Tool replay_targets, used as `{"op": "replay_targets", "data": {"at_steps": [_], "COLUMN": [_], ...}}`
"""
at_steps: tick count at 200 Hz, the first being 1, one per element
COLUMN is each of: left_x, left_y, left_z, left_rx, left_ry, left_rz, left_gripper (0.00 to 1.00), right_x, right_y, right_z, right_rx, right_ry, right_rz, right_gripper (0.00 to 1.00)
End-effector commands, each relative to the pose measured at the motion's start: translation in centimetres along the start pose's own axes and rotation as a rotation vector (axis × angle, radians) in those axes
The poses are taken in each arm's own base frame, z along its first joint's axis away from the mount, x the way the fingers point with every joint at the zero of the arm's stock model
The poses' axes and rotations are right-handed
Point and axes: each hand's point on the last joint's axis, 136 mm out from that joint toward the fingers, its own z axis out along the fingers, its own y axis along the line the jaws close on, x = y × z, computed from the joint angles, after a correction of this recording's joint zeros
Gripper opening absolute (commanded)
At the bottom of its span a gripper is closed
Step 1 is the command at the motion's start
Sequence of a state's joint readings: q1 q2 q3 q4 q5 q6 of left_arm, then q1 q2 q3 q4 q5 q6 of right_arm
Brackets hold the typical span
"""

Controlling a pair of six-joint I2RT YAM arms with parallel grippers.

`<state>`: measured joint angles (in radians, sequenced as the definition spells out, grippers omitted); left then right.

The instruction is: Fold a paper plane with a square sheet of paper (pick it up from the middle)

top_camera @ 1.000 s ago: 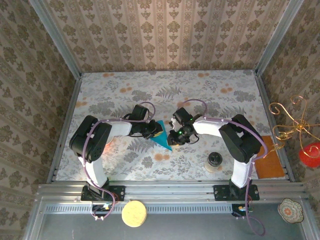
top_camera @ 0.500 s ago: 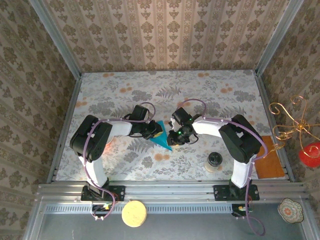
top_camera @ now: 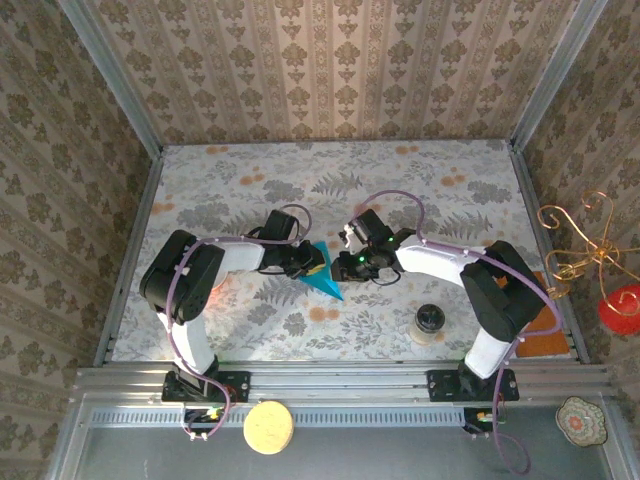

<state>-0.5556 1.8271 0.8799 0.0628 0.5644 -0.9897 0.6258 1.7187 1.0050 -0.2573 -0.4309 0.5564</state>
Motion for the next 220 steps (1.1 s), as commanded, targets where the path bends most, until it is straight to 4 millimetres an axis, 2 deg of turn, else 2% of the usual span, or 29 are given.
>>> {"op": "replay_targets", "data": {"at_steps": [1, 37, 102, 164, 220], "left_x": [0.4, 0.4, 0.7, 1.0, 1.1], "left_y": [2.2, 2.2, 2.5, 3.7, 4.8], "left_z": [0.5, 0.4, 0.5, 0.5, 0.3], "left_rx": [-0.077, -0.079, -0.084, -0.127, -0.183], "left_ry": [0.021, 0.022, 0.033, 0.033, 0.028], "left_rz": [-0.018, -0.018, -0.032, -0.054, -0.059], "left_gripper": [0.20, 0.20, 0.20, 0.18, 0.17], "right_x": [0.2, -0.1, -0.2, 1.8, 4.3], "right_y": [1.5, 2.1, 0.0, -1.8, -3.0], "right_z": [1.1, 2.5, 4.4, 5.2, 4.9], "right_rx": [-0.085, -0.119, -0.036, 0.007, 0.029], "right_ry": [0.043, 0.070, 0.101, 0.153, 0.226], "right_rz": [0.001, -0.001, 0.015, 0.035, 0.041], "right_gripper": [0.23, 0.16, 0.13, 0.13, 0.13]}}
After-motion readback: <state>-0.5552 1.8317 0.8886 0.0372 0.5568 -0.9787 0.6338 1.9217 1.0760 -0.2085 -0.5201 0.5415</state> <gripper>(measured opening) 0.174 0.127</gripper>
